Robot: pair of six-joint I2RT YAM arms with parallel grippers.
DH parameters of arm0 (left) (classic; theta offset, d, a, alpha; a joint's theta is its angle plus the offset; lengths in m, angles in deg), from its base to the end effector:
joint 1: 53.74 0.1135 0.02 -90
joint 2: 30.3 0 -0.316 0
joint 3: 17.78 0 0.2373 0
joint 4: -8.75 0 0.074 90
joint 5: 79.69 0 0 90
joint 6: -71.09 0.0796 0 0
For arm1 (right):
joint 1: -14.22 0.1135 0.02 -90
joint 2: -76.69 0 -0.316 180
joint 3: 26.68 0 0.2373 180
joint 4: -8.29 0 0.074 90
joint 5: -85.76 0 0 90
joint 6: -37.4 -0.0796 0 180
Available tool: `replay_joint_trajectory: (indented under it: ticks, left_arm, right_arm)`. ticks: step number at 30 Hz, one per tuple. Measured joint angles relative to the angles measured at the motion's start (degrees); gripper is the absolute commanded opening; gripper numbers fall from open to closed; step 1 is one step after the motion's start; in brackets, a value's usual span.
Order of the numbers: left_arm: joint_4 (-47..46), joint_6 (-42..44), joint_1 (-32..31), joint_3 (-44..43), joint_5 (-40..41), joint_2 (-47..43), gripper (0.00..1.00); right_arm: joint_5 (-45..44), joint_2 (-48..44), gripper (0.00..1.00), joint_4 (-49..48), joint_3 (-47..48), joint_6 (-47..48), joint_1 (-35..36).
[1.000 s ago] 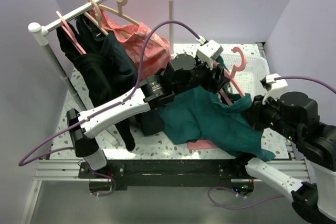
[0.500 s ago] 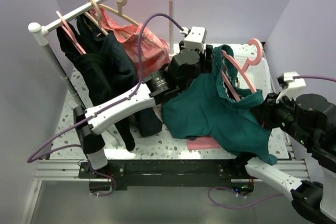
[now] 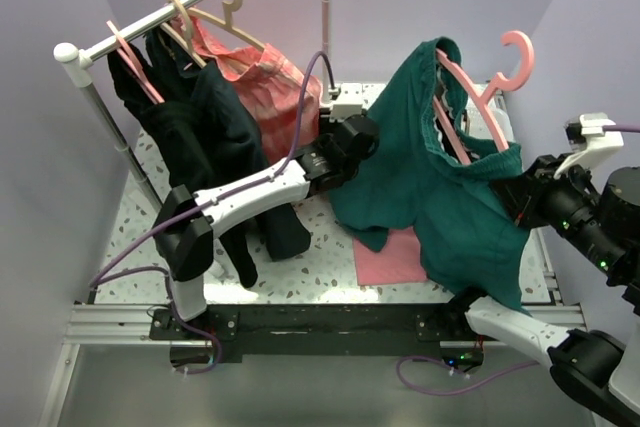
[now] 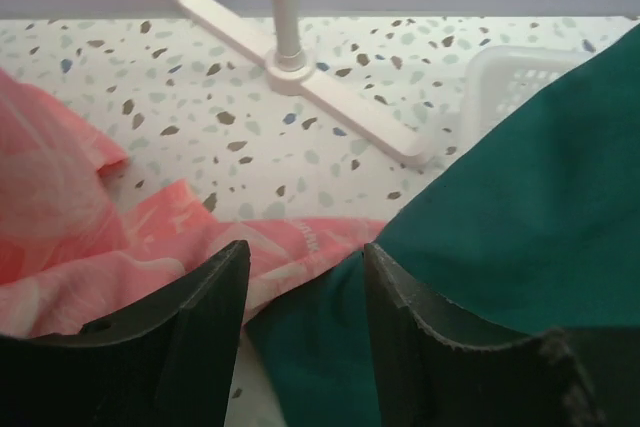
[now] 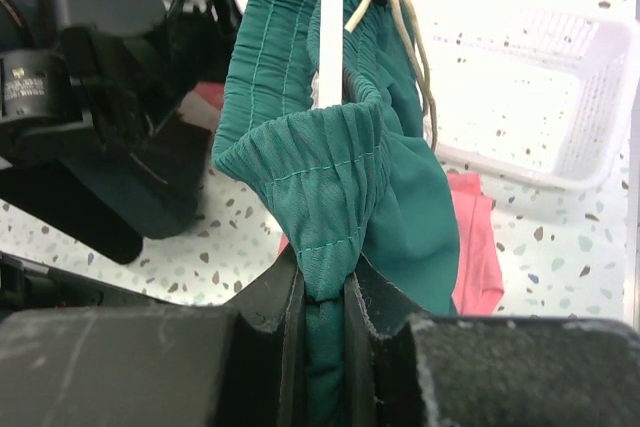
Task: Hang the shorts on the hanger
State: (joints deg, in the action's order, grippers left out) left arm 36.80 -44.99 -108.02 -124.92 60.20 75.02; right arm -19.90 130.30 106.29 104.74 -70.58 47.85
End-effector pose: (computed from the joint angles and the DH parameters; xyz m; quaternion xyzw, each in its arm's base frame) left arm 0.3139 -0.3323 0.3704 -0.0285 0.8010 -0.0354 0.5970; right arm 0.0319 -0.0046 0.5478 -0.0334 0.8155 0.1462 0.5590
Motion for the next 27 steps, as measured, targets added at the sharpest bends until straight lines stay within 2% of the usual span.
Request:
replay_joint_trajectory:
  ticks: [7, 16, 20, 27]
  left_arm:
    - [-0.1, -2.0, 0.6, 9.9, 4.0, -8.1, 0.49]
    - [1.2, -3.4, 0.5, 15.7, 5.6, -16.4, 0.42]
    - [1.1, -3.3, 0.5, 18.1, 3.9, -18.4, 0.37]
    - [0.5, -0.6, 0.5, 19.3, -4.1, -21.2, 0.41]
  right_arm:
    - [-0.1, 3.8, 0.00, -0.2, 5.9, 1.7, 0.0]
    - [2.0, 7.0, 0.00, -1.5, 5.4, 3.0, 0.0]
    - [5.3, 9.0, 0.00, -4.9, 3.5, 3.3, 0.0]
    - [12.0, 17.9, 0.00, -12.2, 3.4, 3.9, 0.0]
